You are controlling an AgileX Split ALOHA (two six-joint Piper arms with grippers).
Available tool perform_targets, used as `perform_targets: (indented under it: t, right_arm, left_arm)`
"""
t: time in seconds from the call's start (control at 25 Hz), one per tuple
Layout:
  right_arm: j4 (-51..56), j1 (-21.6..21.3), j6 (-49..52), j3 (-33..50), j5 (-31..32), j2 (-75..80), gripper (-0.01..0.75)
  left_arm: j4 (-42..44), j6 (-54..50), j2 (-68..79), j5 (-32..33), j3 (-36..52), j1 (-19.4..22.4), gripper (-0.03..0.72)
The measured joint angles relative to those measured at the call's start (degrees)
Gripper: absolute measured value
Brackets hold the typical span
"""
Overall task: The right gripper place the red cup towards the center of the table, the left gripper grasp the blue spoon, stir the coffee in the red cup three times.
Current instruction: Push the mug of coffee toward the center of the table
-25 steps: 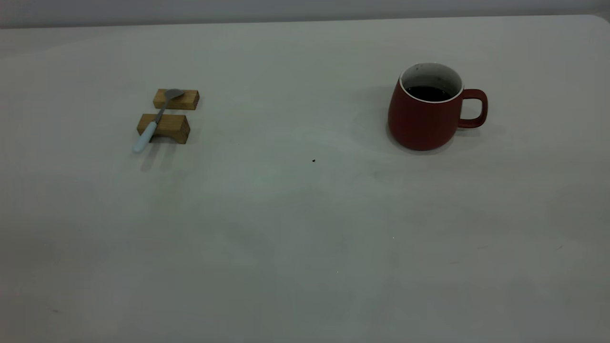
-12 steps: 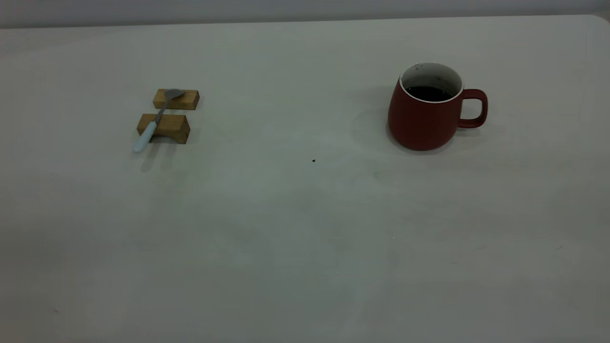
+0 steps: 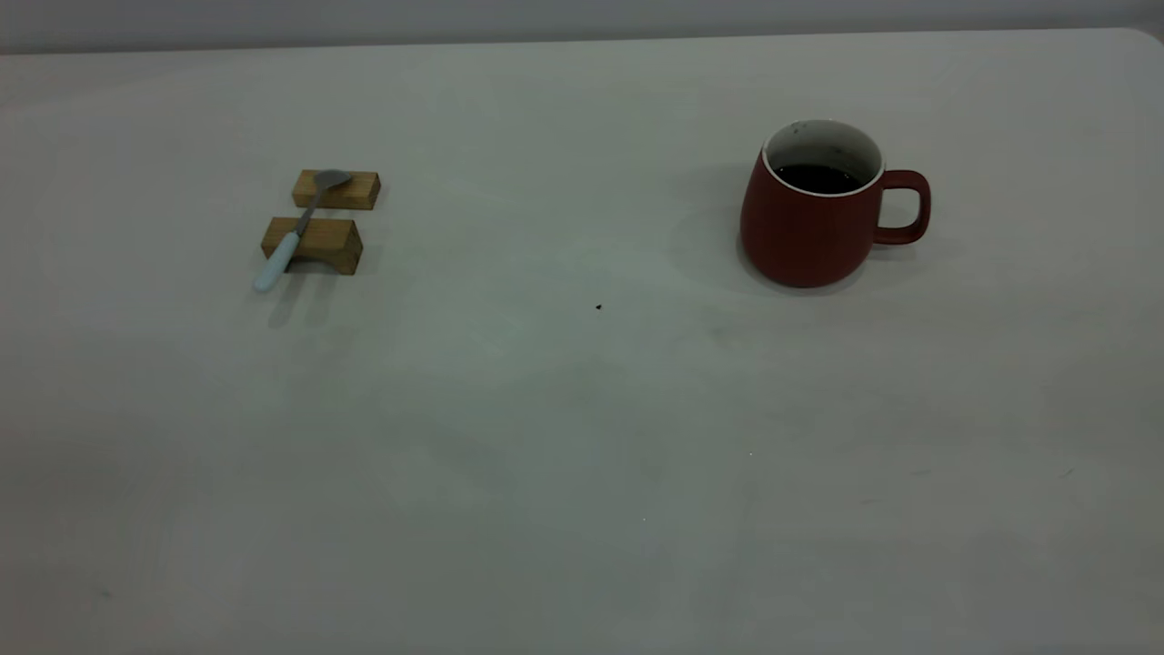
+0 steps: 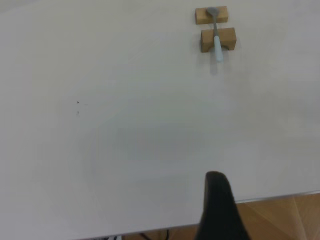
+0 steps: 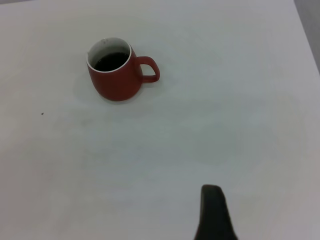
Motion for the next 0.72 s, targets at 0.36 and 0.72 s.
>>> perform_targets:
  t: [0.36, 0.72]
  right_arm:
    - [-0.12, 0.00, -1.89, -0.05, 0.00, 0.57, 0.570]
    - [-1.02, 0.00, -10.26, -7.01, -7.17, 26.65, 0.623]
  left_arm:
    - [0.00, 0.00, 0.00, 0.00, 0.00, 0.00, 0.571]
    - [0.00, -0.04, 0.00, 0.00, 0.00, 0.00, 0.571]
